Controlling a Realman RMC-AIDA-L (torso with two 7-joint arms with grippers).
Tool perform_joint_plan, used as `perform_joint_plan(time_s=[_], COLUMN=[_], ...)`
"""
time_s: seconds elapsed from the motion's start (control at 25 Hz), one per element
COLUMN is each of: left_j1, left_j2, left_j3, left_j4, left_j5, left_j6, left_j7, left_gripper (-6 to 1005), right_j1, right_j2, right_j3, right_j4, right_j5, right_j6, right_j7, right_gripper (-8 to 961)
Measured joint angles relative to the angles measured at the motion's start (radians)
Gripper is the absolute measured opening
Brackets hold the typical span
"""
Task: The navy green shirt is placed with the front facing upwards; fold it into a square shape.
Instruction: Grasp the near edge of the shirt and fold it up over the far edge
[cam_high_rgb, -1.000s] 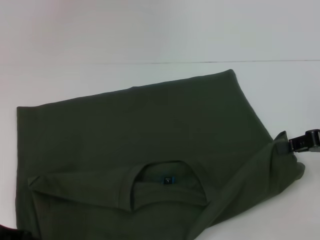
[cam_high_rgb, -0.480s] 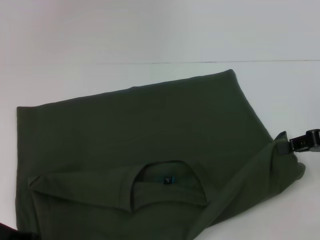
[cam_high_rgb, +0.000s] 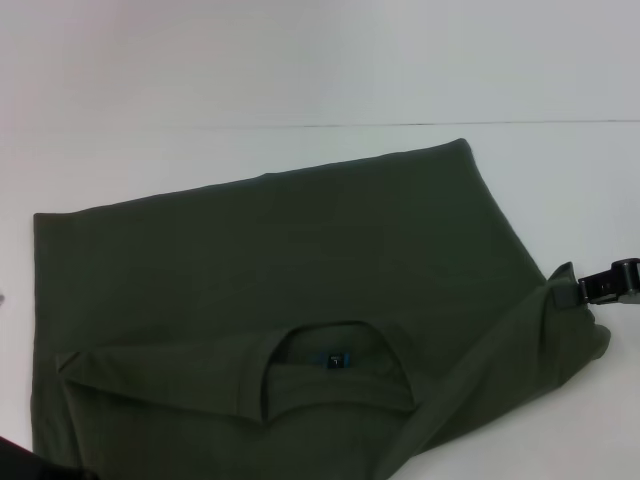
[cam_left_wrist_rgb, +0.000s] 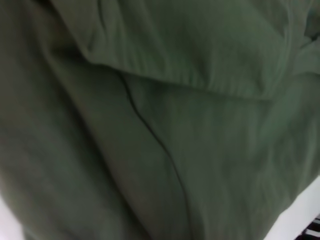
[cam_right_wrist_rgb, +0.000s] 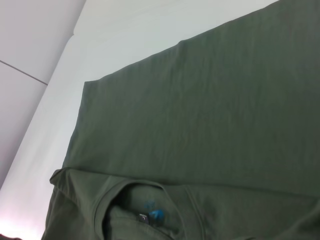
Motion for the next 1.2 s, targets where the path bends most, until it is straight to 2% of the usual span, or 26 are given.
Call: perform_joint_plan(time_s=[0.4, 0.72, 1.16, 1.2], left_j1=[-0.011, -0.013, -0.016, -0.016], left_j2=[0.000, 0.000, 0.003, 0.005], left_j3=[0.011, 0.016, 0.025, 0.025], left_j4=[-0.027, -0.016, -0.030, -0.032], left_j5=[0.003, 0.003, 0.004, 0.004], left_j6=[-0.003, 0.004, -0.003, -0.003], left_j7=[0.009, 0.036, 0.036, 0.035], left_gripper=[674, 547, 115, 101], right_j1=[0.000, 0.000, 0.000, 0.000], right_j2=[0.001, 0.000, -0.001, -0.001], right_j3=[0.000, 0.003, 0.000, 0.000], right_j4=[0.000, 0.000, -0.001, -0.001], right_j5=[0.000, 0.000, 0.001, 0.002], right_j6=[0.000, 0.000, 0.002, 0.002], right_j7=[0.000, 0.000, 0.000, 0.000], right_gripper=[40, 39, 39, 39])
